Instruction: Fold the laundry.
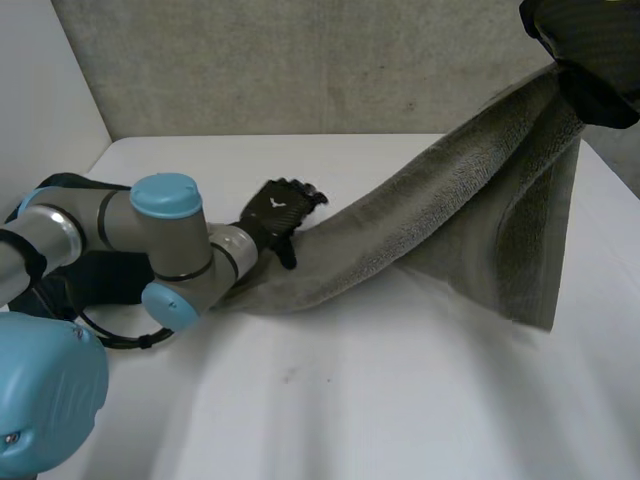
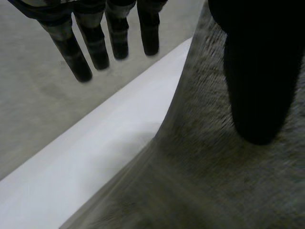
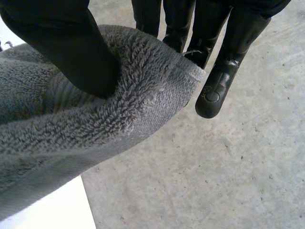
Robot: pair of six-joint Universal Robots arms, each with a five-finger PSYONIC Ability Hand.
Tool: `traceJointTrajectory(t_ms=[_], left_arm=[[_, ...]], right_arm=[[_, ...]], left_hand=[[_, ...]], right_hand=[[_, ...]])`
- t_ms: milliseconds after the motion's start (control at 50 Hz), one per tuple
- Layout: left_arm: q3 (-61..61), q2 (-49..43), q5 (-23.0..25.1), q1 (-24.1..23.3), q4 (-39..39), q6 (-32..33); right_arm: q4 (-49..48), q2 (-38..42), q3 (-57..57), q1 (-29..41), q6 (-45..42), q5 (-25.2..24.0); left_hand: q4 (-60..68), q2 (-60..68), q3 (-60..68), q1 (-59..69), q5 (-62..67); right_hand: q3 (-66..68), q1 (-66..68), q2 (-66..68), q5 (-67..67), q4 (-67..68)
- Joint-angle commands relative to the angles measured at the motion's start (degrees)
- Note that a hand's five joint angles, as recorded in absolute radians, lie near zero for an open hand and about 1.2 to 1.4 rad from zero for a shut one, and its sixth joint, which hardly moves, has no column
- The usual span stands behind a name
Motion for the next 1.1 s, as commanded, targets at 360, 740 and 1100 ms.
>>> traceJointTrajectory(t_ms=[360,740,1100], left_arm=[[-8.65,23.09,-13.61,4.33,-0.35,0.74],[-40.92,64.32,-18.0,4.86,7.66,1.53],[-45.24,48.64,-18.44,4.43,0.54,10.67]], right_arm=[[0.5,3.18,-4.35,-5.5,0.13,3.83],[3.74,3.36,-3.91,-5.94,1.81,8.22],[14.56,17.23,-2.41,-5.32,1.45,11.13]], left_hand=[[61.03,61.09,61.13,60.01,60.9],[61.03,61.09,61.13,60.01,60.9],[61.03,61.09,61.13,60.01,60.9]], right_hand=[[12.29,23.75,12.41,13.29,11.93],[12.29,23.75,12.41,13.29,11.93],[12.29,23.75,12.41,13.29,11.93]])
